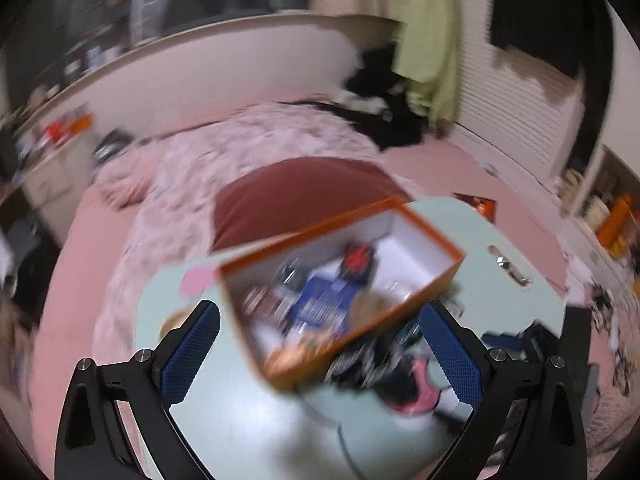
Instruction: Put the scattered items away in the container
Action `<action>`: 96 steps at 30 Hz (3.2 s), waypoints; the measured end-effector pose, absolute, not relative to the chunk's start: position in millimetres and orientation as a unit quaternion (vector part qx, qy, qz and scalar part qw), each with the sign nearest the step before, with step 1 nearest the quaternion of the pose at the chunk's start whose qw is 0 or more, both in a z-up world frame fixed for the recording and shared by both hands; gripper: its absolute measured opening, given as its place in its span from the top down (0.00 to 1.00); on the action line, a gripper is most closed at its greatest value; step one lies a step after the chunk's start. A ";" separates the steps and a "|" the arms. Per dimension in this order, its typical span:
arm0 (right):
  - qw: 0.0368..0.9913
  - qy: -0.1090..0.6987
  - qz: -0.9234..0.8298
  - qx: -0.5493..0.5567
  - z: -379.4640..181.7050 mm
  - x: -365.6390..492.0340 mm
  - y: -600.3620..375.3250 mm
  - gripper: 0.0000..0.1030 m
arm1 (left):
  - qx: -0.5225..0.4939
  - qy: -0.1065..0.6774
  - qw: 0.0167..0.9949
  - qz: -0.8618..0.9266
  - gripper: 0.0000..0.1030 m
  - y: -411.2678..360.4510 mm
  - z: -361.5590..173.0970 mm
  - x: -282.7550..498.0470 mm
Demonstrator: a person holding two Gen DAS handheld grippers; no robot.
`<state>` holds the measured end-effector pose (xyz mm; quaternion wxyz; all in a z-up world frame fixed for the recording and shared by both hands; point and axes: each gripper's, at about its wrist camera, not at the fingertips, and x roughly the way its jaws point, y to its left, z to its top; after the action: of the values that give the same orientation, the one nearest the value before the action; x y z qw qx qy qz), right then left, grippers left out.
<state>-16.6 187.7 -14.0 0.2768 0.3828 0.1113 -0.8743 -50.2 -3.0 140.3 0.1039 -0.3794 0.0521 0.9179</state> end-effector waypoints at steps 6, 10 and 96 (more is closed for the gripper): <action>0.278 0.111 -0.874 0.382 -14.5 -15.4 186.7 0.00 | -0.497 0.070 0.121 0.857 0.34 41.6 101.3 -148.2; 0.279 0.110 -0.874 0.381 -14.3 -14.8 186.4 0.00 | -0.539 0.088 0.127 0.828 0.36 63.9 66.9 -179.0; 0.285 0.112 -0.874 0.377 -15.1 -13.9 186.6 0.00 | -0.385 0.015 0.028 0.922 0.00 -27.1 -1.2 64.2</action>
<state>-13.9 186.6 -15.1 0.2854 0.3771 0.1116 -0.8740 64.2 -27.1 -1.2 0.0285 -0.3852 0.0154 0.9223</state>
